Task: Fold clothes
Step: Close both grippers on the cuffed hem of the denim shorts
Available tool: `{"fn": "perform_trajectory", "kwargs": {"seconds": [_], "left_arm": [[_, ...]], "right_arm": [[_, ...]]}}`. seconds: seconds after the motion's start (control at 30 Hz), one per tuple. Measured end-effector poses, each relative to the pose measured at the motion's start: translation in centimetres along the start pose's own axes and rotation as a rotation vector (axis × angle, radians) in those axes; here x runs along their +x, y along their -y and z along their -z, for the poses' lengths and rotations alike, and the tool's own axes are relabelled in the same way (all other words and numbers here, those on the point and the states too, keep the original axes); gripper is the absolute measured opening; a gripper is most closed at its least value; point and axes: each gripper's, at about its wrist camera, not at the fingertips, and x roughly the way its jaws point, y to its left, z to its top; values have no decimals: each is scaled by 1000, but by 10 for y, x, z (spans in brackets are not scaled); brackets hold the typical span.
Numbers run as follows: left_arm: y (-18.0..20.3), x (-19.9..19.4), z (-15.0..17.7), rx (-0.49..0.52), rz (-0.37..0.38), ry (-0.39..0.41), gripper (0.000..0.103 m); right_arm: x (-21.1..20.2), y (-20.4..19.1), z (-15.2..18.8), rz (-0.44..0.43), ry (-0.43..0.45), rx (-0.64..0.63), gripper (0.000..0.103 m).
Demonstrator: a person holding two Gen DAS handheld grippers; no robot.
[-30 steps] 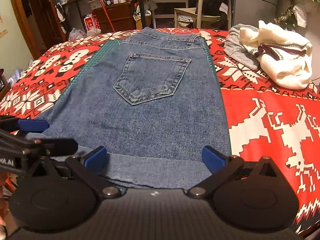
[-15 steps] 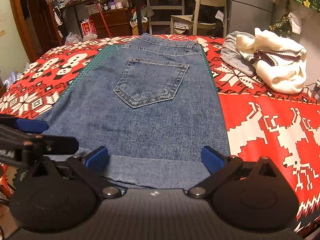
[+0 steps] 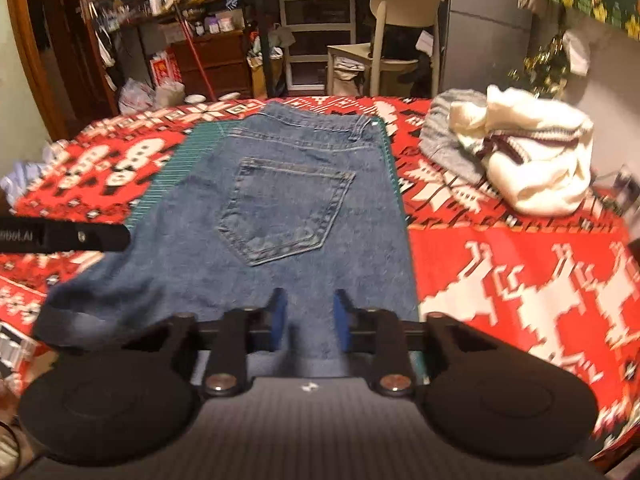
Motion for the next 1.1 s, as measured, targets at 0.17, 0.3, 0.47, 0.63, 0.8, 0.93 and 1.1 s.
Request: {"fn": "perform_trajectory", "kwargs": {"seconds": [0.17,0.3,0.47,0.63,0.8,0.93,1.1], "left_arm": [[-1,27,-20,5,-35,-34,10],[4,53,-33,16,-50,-82,9],[1,75,-38,18,-24,-113,9],[-8,89,-34,18,-12,-142,8],[-17,85,-30,-13,0,-139,4],[-20,75,-27,-4,-9,-141,4],[-21,60,-12,15,-47,-146,4]], "right_arm": [[15,-1,-16,0,3,-14,8],[33,-5,-29,-25,-7,-24,8],[57,-12,-45,-50,-1,-17,8],[86,-19,-51,-61,-19,-8,8],[89,-21,-40,-49,4,-43,8],[78,-13,-33,-50,3,-38,8],[64,4,-21,7,-8,-2,9]]}}
